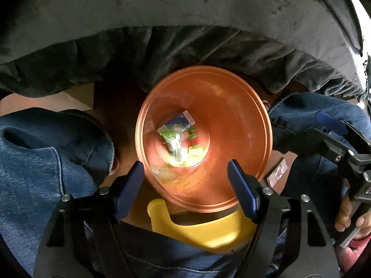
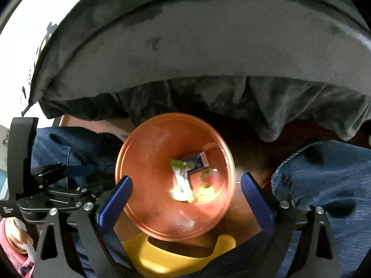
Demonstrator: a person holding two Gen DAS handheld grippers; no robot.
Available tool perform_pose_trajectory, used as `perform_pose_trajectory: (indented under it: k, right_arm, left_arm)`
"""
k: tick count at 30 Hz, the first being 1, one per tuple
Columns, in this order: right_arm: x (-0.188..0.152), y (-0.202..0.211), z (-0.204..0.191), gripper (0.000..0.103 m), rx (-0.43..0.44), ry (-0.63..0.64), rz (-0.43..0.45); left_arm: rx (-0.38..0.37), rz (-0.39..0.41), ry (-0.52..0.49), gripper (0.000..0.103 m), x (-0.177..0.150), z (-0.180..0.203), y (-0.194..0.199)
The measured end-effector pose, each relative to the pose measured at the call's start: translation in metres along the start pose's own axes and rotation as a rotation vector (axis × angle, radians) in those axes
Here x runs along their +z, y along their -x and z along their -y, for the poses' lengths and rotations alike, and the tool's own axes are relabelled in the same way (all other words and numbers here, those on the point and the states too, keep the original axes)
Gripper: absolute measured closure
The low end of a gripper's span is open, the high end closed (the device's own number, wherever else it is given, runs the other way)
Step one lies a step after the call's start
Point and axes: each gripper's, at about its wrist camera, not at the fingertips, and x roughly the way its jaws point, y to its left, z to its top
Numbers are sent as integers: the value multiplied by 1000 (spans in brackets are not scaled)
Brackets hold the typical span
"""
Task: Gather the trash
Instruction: 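Release the snack wrapper into the bucket with the left tool while the right tool releases the toy car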
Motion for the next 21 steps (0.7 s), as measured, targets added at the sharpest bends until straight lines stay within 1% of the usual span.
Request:
perform_pose_trajectory:
  k: [16,21]
  right_arm:
    - [-3,-5,-1,10,-15,-7,-34]
    - [-3,-6,0,10,-13,-15,-36]
  left_arm:
    - [29,-1,8,30,-1,0,2]
    - [37,5,2,23,-1,1,3]
